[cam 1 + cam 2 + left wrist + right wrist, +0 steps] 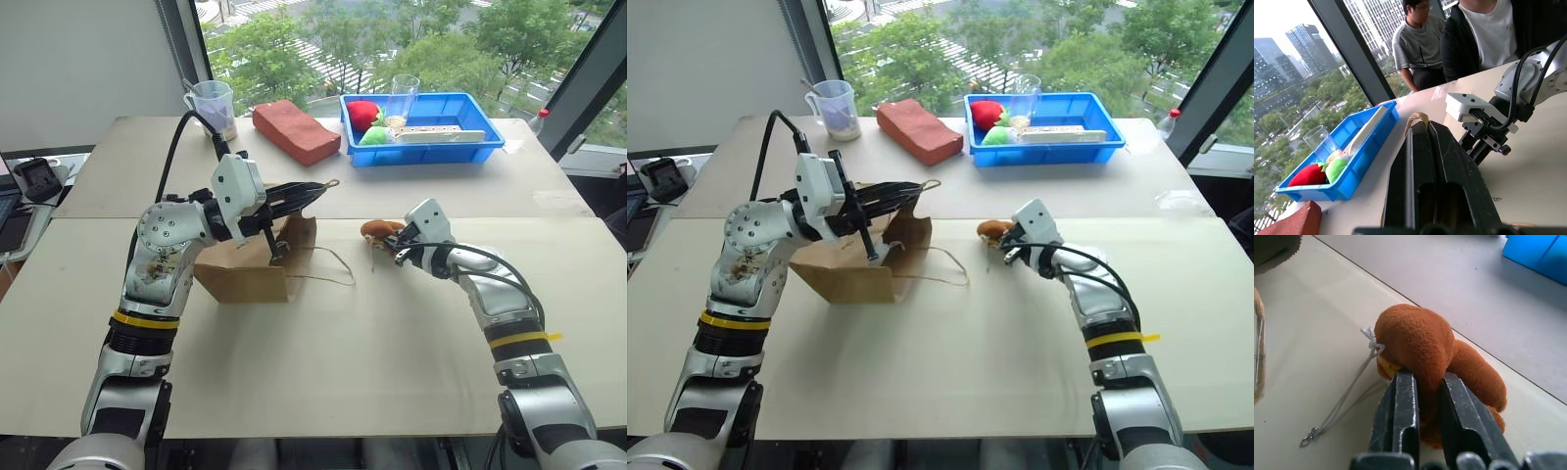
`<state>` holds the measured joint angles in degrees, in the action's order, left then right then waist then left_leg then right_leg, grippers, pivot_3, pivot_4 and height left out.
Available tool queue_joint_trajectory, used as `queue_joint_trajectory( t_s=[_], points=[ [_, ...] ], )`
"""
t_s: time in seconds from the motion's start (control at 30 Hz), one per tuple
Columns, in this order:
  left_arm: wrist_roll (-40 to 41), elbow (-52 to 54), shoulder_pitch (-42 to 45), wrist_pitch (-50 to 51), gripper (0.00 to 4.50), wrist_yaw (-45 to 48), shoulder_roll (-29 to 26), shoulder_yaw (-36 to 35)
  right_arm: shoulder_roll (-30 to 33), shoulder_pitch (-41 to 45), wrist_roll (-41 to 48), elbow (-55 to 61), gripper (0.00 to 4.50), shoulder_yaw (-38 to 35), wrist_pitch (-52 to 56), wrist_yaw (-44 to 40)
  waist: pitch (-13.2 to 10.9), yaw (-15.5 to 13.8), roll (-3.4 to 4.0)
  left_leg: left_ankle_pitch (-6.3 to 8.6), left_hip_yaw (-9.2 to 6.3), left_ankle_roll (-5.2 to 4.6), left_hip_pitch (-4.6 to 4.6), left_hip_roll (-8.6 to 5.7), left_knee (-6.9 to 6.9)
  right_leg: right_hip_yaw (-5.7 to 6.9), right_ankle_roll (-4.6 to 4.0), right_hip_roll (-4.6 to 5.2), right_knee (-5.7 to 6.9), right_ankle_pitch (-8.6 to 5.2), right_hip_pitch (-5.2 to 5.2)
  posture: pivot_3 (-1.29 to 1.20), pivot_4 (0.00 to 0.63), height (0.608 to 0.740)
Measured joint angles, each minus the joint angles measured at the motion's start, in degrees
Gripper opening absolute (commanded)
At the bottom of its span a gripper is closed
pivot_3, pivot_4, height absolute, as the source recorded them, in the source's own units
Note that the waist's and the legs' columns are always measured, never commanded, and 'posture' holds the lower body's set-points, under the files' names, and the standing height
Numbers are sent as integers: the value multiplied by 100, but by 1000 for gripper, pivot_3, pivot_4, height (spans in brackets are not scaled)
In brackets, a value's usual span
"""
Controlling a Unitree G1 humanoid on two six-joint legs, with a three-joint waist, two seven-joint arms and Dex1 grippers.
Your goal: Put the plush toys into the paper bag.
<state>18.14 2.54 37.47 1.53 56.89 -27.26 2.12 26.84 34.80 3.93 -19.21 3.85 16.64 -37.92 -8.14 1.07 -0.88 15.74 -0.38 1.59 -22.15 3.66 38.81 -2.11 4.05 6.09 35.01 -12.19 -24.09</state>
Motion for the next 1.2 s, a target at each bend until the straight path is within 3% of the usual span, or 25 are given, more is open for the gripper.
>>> queue_joint_trajectory(
  t_s=[0.2,0.4,0.6,0.97,1.03,1.2],
  points=[
    [4,15,-9,2,0,13,-51,-3,-83,-257,877,1432,18,102,352,-966,-1,-3,1,0,-1,-1,-2,1,-1,0,0,-1,1,0,-5,0,150,740],
    [4,15,-8,0,0,27,-10,38,-688,-102,1048,2117,18,703,838,-995,-1,-17,1,0,-1,-1,1,0,2,0,0,-3,6,0,-1,0,150,740],
    [4,-35,49,-6,0,50,49,60,-1409,528,786,1217,18,1074,679,-774,-1,-22,2,-4,-2,7,2,0,1,-1,0,-3,8,0,-2,0,150,740],
    [3,-119,218,-32,0,120,168,139,-2474,1504,395,-1144,18,919,-408,-102,-3,66,5,-20,-2,35,3,1,-11,1,0,-4,8,0,-6,0,150,740],
    [3,-121,218,-32,0,130,168,139,-2548,1543,298,-1448,939,921,-516,-53,-3,91,5,-20,-2,34,3,2,-12,1,0,-4,9,0,-6,0,150,740],
    [3,-121,218,-29,0,135,168,139,-2492,1552,183,-1644,2695,917,-620,-212,-3,157,6,-18,-3,32,4,2,-12,0,0,-4,11,0,-8,0,150,740]
  ],
)
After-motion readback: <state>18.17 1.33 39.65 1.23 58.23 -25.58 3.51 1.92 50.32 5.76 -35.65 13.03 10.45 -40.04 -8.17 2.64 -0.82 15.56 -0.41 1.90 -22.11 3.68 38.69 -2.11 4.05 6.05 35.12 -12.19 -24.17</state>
